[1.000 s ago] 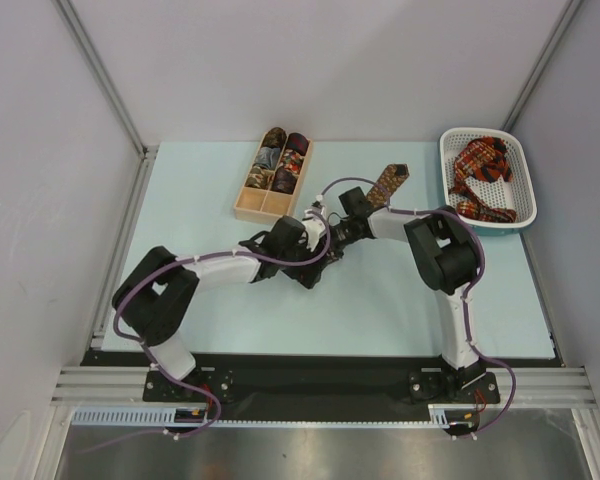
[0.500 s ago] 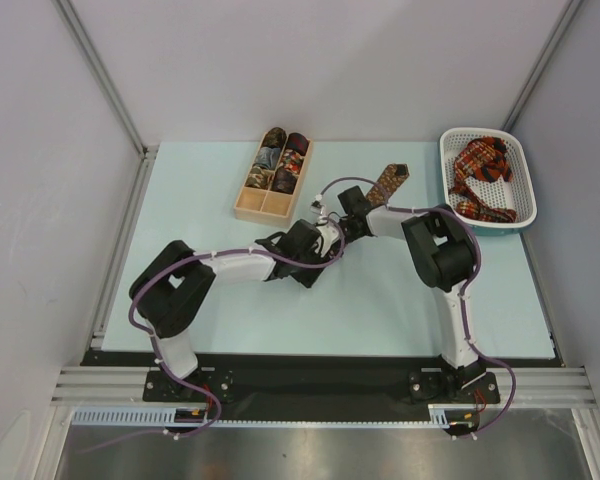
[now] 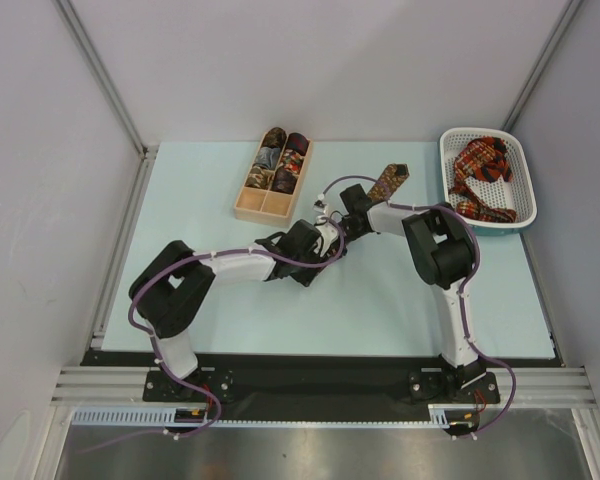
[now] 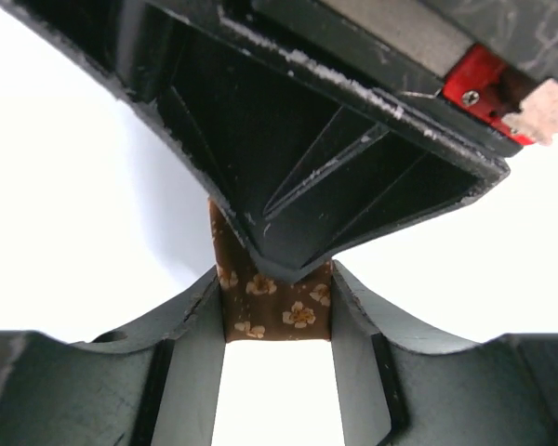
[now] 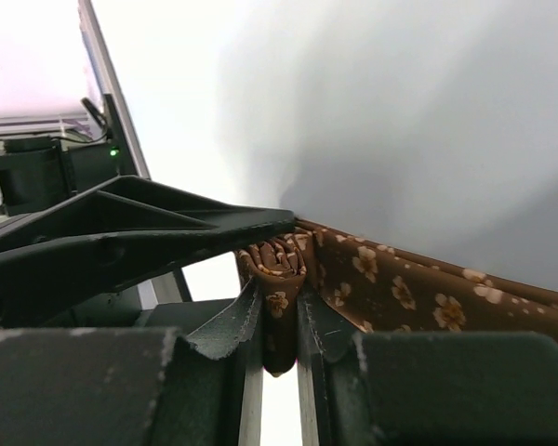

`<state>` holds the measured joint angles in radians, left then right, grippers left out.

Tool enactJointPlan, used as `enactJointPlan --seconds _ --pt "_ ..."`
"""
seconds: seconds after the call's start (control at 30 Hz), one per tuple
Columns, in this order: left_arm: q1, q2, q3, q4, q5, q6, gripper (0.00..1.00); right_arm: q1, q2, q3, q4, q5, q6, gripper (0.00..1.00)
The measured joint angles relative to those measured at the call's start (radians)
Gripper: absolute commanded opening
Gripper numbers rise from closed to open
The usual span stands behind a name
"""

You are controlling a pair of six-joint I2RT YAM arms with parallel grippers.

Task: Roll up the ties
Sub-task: Roll the tie

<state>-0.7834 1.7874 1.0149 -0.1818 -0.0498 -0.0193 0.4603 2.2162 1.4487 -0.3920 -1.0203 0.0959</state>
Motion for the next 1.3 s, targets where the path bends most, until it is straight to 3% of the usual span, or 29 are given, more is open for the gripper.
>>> enactJointPlan --seconds 0.17,0.3,0.37,0.8,0.87,1.17,1.2,1.3 --pt "0.0 0.0 0.0 -0.001 0.0 -0.007 0.55 0.0 0.01 0.013 -0.019 0.025 -0.01 0.0" --pt "0.001 -0.002 0.004 -0.015 0.0 -0.008 0.74 0.0 0.028 0.03 -0.029 0.025 -0.011 0.0" --pt "0.001 -0.002 0.011 -0.031 0.0 -0.008 0.78 0.002 0.032 0.038 -0.038 0.025 -0.013 0.0" --pt "0.006 0.079 0.141 -0.124 -0.008 0.002 0.93 0.003 0.033 0.046 -0.058 0.033 -0.026 0.0" --pt "0.007 0.089 0.151 -0.123 -0.008 0.002 0.88 0.003 0.033 0.046 -0.058 0.033 -0.026 0.0" --pt "0.007 0.106 0.161 -0.098 0.023 0.002 0.47 0.002 0.033 0.045 -0.061 0.034 -0.025 0.05" --pt "0.004 0.106 0.159 -0.096 0.025 0.008 0.42 0.002 0.033 0.045 -0.061 0.037 -0.023 0.1" --pt "-0.006 0.106 0.159 -0.094 0.023 0.025 0.38 -0.003 0.032 0.045 -0.067 0.042 -0.015 0.19"
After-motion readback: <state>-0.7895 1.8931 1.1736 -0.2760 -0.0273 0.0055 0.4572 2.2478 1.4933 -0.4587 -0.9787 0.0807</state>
